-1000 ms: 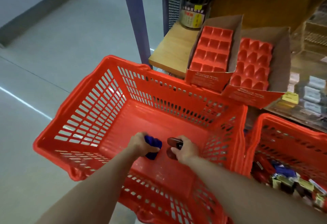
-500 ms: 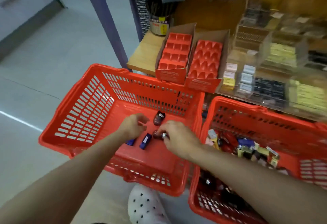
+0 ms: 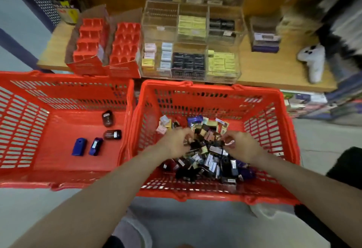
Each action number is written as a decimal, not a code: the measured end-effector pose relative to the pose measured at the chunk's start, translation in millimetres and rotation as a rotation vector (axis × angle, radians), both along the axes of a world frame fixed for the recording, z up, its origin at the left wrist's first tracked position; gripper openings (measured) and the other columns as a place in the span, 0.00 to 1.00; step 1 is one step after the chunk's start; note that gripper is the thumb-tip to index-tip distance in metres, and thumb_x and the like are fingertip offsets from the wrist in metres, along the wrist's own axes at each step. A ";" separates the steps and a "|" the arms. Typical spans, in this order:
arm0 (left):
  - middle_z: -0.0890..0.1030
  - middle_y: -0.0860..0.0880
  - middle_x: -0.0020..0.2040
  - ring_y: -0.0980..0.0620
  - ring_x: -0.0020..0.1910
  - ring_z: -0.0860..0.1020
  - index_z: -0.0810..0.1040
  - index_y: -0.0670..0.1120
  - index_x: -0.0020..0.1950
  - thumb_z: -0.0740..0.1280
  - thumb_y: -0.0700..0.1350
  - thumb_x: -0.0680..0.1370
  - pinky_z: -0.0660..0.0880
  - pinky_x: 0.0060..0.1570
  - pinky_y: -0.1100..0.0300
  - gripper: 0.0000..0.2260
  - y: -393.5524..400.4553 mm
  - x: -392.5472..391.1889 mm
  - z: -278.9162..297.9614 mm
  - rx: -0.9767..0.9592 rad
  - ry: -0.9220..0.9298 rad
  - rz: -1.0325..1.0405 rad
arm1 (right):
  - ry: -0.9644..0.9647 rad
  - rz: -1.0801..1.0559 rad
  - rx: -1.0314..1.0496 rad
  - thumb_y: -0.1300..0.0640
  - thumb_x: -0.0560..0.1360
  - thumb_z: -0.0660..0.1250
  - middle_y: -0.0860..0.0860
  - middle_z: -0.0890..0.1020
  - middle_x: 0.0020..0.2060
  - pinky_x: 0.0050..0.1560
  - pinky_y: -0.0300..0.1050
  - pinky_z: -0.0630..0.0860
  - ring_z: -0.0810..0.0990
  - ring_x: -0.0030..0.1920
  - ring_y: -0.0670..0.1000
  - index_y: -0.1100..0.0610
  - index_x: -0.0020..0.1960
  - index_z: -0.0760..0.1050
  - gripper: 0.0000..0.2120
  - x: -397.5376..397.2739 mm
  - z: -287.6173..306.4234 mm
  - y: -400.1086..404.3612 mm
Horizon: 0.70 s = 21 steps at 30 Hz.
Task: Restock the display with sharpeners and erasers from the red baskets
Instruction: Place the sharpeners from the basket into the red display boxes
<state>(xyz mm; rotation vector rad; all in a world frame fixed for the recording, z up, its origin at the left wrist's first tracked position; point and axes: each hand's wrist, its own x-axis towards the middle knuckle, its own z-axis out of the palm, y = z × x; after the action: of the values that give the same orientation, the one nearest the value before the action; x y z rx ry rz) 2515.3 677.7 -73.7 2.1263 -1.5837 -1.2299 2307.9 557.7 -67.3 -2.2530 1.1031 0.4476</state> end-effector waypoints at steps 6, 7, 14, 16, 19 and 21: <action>0.63 0.47 0.71 0.41 0.70 0.65 0.69 0.53 0.72 0.65 0.35 0.78 0.72 0.59 0.51 0.25 18.0 -8.7 -65.5 0.273 -0.327 -0.499 | 0.319 0.150 0.120 0.48 0.76 0.70 0.54 0.74 0.63 0.52 0.45 0.75 0.76 0.60 0.55 0.52 0.69 0.68 0.25 -23.0 -53.0 0.3; 0.62 0.47 0.71 0.42 0.69 0.64 0.68 0.54 0.72 0.65 0.34 0.77 0.72 0.58 0.50 0.26 18.9 -9.8 -72.0 0.260 -0.360 -0.534 | 0.334 0.170 0.092 0.47 0.75 0.70 0.54 0.71 0.66 0.57 0.47 0.75 0.73 0.64 0.57 0.52 0.70 0.66 0.27 -24.3 -59.7 4.0; 0.63 0.47 0.68 0.46 0.69 0.62 0.70 0.52 0.70 0.66 0.49 0.80 0.67 0.64 0.53 0.18 19.2 -10.9 -101.4 0.108 -0.327 -0.416 | 0.388 0.105 -0.004 0.36 0.74 0.67 0.55 0.56 0.74 0.58 0.55 0.76 0.65 0.69 0.62 0.48 0.75 0.56 0.36 -23.6 -83.2 24.2; 0.64 0.49 0.66 0.48 0.66 0.63 0.72 0.49 0.68 0.65 0.55 0.80 0.67 0.65 0.53 0.19 20.7 -9.4 -102.3 -0.002 -0.272 -0.275 | 0.376 0.069 -0.021 0.38 0.75 0.65 0.56 0.57 0.73 0.58 0.53 0.77 0.67 0.67 0.61 0.50 0.75 0.56 0.34 -24.5 -87.0 28.9; 0.61 0.50 0.72 0.48 0.71 0.61 0.73 0.48 0.68 0.67 0.54 0.79 0.65 0.70 0.52 0.19 13.1 -9.4 -101.1 -0.074 -0.171 -0.146 | 0.292 -0.022 -0.014 0.44 0.76 0.67 0.56 0.61 0.69 0.60 0.52 0.76 0.67 0.67 0.61 0.52 0.73 0.59 0.30 -25.9 -91.3 34.4; 0.59 0.50 0.76 0.47 0.75 0.59 0.72 0.49 0.68 0.67 0.53 0.79 0.63 0.72 0.50 0.19 4.4 -11.9 -102.0 -0.006 -0.123 -0.180 | 0.210 -0.102 0.020 0.47 0.75 0.69 0.55 0.62 0.68 0.61 0.51 0.76 0.66 0.67 0.61 0.51 0.71 0.61 0.29 -28.4 -92.9 35.3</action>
<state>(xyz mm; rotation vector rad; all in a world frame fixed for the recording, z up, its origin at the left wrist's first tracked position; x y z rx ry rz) 2503.4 682.1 -175.7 2.1312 -1.8643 -1.1634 2279.5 593.0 -160.2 -2.1579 1.3053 0.6611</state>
